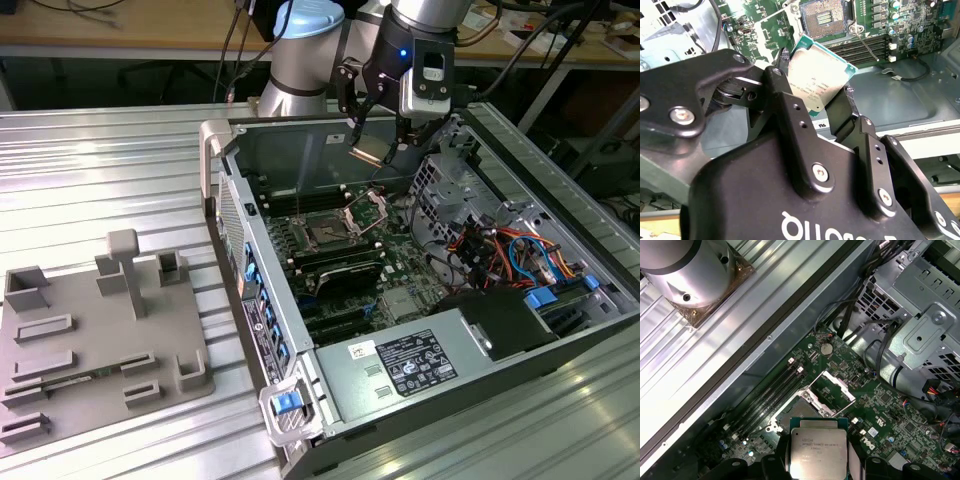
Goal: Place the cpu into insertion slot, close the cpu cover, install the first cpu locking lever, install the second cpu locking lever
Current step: 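Place the cpu into insertion slot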
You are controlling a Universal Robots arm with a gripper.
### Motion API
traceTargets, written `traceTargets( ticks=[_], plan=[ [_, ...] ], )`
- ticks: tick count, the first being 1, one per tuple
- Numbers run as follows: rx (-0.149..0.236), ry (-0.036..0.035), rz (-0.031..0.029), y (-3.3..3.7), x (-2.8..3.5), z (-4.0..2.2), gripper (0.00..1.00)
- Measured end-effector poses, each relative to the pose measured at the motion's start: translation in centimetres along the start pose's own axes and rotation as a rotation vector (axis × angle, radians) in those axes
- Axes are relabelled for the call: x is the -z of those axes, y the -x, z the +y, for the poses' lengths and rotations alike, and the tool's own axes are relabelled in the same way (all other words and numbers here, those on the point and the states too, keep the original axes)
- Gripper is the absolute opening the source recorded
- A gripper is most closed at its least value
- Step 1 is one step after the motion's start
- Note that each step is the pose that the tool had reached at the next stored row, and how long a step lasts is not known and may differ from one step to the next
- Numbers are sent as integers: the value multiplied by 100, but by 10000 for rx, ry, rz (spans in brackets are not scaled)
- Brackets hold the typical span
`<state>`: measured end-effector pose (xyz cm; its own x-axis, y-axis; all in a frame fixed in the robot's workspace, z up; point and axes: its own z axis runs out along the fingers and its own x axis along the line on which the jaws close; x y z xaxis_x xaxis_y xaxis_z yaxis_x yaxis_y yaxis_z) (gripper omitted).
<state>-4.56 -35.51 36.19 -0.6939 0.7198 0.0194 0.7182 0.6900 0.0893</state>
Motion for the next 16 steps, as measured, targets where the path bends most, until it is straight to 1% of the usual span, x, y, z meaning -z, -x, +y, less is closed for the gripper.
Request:
traceTargets(
  ticks=[4,16],
  plan=[
    [-62,2,-6,0,0,0,55],
    [-558,12,-50,0,-1,0,55]
  ],
)
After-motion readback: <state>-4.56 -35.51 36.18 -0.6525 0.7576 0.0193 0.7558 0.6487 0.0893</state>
